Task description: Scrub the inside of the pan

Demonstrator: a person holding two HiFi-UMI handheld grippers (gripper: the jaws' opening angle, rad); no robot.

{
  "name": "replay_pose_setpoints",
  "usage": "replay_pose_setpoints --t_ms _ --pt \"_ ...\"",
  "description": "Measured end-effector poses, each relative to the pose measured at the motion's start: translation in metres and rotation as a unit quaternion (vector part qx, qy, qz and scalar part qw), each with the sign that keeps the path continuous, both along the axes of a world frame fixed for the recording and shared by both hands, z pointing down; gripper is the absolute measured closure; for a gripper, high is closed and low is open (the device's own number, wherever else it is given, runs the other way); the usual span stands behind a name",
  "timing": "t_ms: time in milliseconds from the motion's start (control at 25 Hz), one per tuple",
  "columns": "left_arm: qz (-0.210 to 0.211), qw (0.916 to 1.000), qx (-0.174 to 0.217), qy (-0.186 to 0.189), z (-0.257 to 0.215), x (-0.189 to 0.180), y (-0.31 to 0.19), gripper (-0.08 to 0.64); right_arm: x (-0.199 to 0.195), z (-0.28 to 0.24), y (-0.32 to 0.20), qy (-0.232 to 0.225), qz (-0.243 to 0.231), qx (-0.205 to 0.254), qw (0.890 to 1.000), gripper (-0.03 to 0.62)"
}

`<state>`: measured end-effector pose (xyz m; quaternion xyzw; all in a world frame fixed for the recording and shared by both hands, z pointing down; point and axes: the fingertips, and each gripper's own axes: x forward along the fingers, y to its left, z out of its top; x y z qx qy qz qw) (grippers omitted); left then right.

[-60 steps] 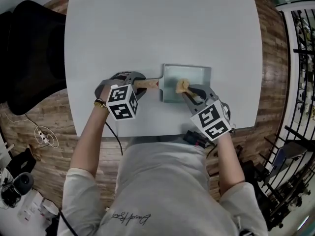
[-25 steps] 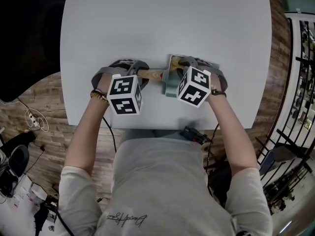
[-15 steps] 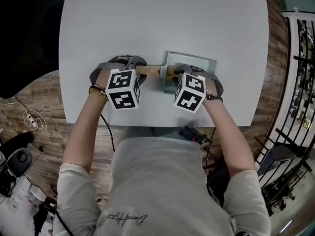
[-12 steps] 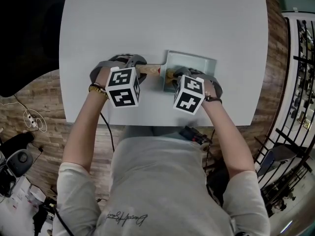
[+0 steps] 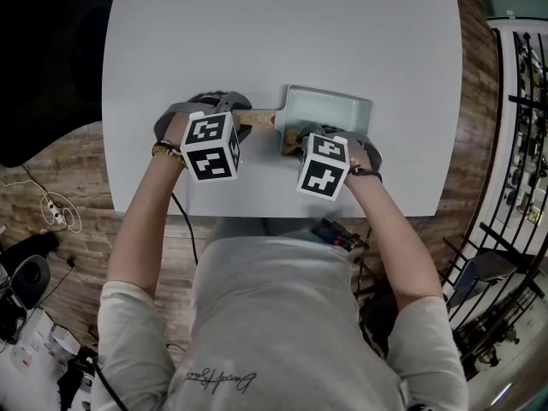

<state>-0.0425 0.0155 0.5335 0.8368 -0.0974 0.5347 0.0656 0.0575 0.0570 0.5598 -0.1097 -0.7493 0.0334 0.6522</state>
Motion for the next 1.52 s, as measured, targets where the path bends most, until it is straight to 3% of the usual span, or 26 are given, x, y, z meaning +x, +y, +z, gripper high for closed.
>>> replay_pose_setpoints --t_ms 240,760,1520 --pt "0.016 0.9998 0.006 -0.007 -0.002 -0.001 0.004 0.407 -0.001 -0.001 -0.005 -0.018 -0.015 0.028 0.999 0.522" --pt "0.032 0.9994 0.004 -0.013 -0.008 0.005 0.009 0.407 0.003 -0.004 -0.096 -0.019 0.031 0.102 0.994 0.52" --pt "0.015 0.9998 -0.008 -0.011 -0.002 0.0 0.005 0.407 0.004 0.003 -0.085 0.01 -0.006 0.131 0.991 0.52"
